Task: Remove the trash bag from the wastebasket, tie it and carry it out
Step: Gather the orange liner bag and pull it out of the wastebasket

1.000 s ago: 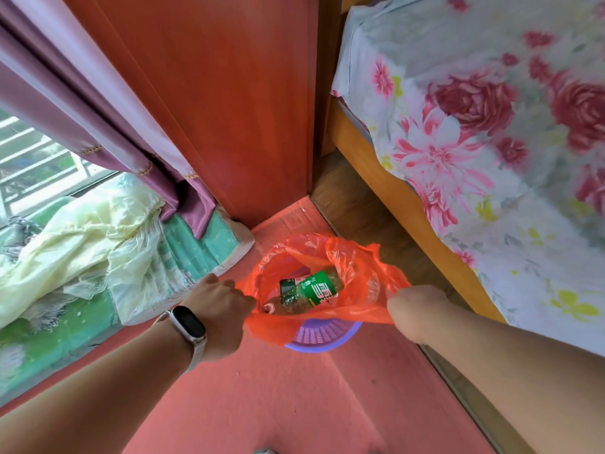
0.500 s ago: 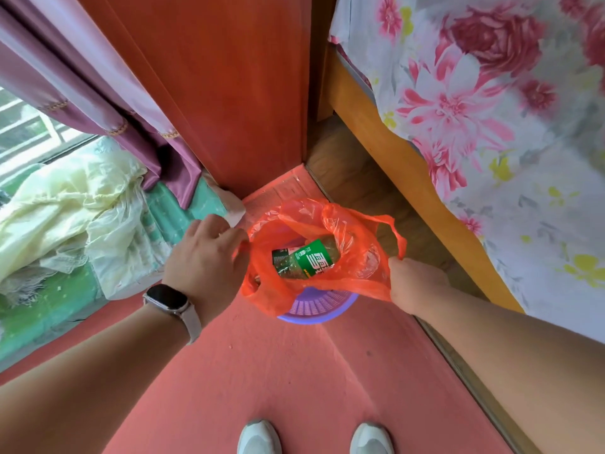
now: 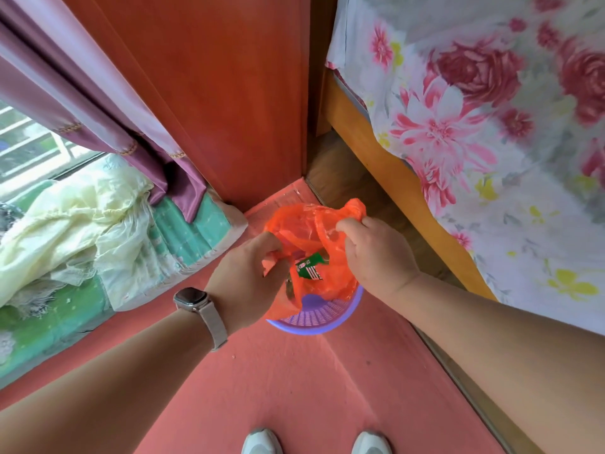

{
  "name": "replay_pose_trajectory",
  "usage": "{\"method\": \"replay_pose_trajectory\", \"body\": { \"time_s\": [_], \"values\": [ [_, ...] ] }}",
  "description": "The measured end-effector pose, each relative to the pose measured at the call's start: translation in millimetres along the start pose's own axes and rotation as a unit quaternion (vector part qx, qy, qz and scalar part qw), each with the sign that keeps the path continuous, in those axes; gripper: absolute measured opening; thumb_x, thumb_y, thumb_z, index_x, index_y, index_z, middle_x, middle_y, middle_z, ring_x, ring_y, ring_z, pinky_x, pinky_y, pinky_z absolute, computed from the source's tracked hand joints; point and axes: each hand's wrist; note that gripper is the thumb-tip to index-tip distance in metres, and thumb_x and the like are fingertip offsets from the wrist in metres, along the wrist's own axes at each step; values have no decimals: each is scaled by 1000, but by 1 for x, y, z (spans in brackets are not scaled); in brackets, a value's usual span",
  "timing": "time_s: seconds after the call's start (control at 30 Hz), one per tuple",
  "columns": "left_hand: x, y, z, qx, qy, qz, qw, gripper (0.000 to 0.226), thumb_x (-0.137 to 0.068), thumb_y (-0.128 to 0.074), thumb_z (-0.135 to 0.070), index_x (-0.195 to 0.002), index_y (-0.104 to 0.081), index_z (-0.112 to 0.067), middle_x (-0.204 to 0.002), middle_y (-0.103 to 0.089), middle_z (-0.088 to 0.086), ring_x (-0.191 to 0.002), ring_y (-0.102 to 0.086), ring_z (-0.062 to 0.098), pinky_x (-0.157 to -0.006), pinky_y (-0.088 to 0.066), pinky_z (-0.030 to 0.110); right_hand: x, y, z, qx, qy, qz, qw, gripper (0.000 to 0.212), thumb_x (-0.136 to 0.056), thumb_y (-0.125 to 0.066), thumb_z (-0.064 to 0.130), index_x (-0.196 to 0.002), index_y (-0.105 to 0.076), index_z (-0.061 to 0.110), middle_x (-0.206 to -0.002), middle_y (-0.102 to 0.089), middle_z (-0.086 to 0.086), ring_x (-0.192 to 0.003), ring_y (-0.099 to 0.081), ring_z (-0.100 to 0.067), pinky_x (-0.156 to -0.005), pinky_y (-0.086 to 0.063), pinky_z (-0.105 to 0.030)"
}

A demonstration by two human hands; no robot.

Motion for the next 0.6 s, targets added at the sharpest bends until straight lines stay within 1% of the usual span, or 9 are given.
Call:
{"method": "replay_pose_trajectory", "body": {
  "time_s": [0.03, 0.07, 0.13, 0.2, 0.3, 0.4, 0.43, 0.53, 0.6],
  "values": [
    [0, 0, -3, 24, 6, 1, 1000, 7, -82, -65, -17, -84, -61, -23, -76, -66, -11, -72, -62, 6, -68, -51, 31, -2, 3, 7, -18, 5, -32, 999, 19, -92, -52, 6, -105, -66, 6, -89, -68, -18, -82, -62, -39, -64, -56, -47],
    [0, 0, -6, 50, 15, 1, 999, 11, -79, -66, -14, -80, -60, -22, -77, -68, -8, -73, -64, 8, -69, -53, 33, -4, 6, 14, -39, 3, -62, 997, 20, -91, -52, 5, -105, -67, 5, -89, -69, -18, -83, -63, -39, -65, -56, -46],
    [0, 2, -12, 84, 32, -16, 996, 26, -76, -67, -6, -70, -52, -26, -78, -71, 1, -73, -67, 19, -68, -55, 39, -5, 10, 26, -93, -22, -100, 990, 21, -92, -52, 6, -109, -65, 8, -94, -72, -15, -86, -65, -36, -66, -55, -42],
    [0, 4, -16, 100, 42, -32, 994, 36, -74, -68, -1, -65, -45, -27, -77, -72, 5, -72, -68, 26, -67, -54, 43, -5, 13, 35, -134, -55, -118, 982, 22, -96, -51, 12, -117, -59, 11, -98, -73, -12, -85, -68, -34, -66, -56, -42],
    [1, 10, -26, 90, 35, -47, 994, 38, -72, -71, 1, -63, -44, -25, -73, -70, 8, -69, -67, 28, -65, -54, 45, -4, 21, 44, -152, -67, -128, 978, 23, -97, -51, 16, -118, -58, 10, -101, -73, -12, -87, -67, -36, -68, -53, -42],
    [-7, 27, -46, 106, 18, -87, 990, 39, -72, -72, 2, -63, -45, -25, -67, -66, 4, -64, -63, 19, -64, -53, 36, -7, 40, 55, -158, -44, -125, 979, 17, -96, -52, 15, -109, -62, 10, -96, -73, -11, -85, -65, -38, -66, -51, -42],
    [-11, 34, -55, 113, 8, -100, 989, 36, -72, -72, 1, -64, -46, -22, -66, -65, 5, -63, -62, 19, -63, -53, 35, -10, 48, 59, -161, -34, -129, 978, 15, -96, -52, 14, -107, -62, 10, -95, -73, -11, -84, -65, -38, -65, -51, -43],
    [-21, 56, -84, 140, -21, -111, 984, 27, -71, -70, -2, -66, -48, -17, -77, -67, 21, -72, -62, 38, -68, -52, 50, -18, 78, 75, -184, -12, -155, 971, 12, -94, -53, 14, -102, -62, 11, -92, -73, -8, -81, -66, -36, -63, -51, -42],
    [-20, 70, -103, 146, -32, -116, 982, 25, -70, -68, -1, -66, -48, -17, -77, -67, 22, -71, -62, 39, -67, -52, 52, -22, 101, 87, -192, -7, -178, 965, 10, -92, -52, 16, -97, -61, 14, -87, -72, -4, -78, -64, -31, -61, -49, -39]
  ]
}}
Point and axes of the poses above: each hand's wrist, its own x-axis away from the middle knuckle, its own y-axis out of the back of the hand, z = x × y
